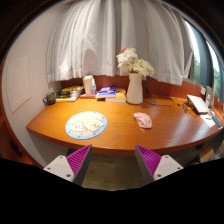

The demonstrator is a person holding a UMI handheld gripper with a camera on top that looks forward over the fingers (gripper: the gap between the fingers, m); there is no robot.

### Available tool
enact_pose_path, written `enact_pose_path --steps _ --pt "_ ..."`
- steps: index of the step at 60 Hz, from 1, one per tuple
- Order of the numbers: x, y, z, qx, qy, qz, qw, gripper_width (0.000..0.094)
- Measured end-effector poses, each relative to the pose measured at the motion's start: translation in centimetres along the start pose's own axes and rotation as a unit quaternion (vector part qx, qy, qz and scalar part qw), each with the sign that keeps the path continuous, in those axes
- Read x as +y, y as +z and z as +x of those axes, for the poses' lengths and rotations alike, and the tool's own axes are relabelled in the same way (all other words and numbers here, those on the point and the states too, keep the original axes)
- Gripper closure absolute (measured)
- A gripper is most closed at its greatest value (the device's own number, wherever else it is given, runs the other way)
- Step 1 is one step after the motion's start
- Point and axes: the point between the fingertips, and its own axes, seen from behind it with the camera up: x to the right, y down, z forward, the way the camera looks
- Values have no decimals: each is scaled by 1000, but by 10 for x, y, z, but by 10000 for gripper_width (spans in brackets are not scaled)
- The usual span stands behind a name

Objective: Arrange mouse

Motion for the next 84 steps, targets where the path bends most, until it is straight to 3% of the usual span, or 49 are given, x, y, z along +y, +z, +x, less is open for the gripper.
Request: enact_pose_path --steps 11,20,31,42,57,70,80,84 --pt "15 62 90 57 20 -28 998 88" --pt "1 125 136 75 15 -42 996 88" --pt "-15 204 167 78 3 -67 995 83" --pt "-42 252 177 61 12 -74 995 168" --pt "-55 275 171 45 33 -86 995 393" --pt "-54 277 174 53 38 -96 993 520" --pt "-58 272 179 67 63 -129 987 536" --pt "-86 256 185 89 73 -110 987 535"
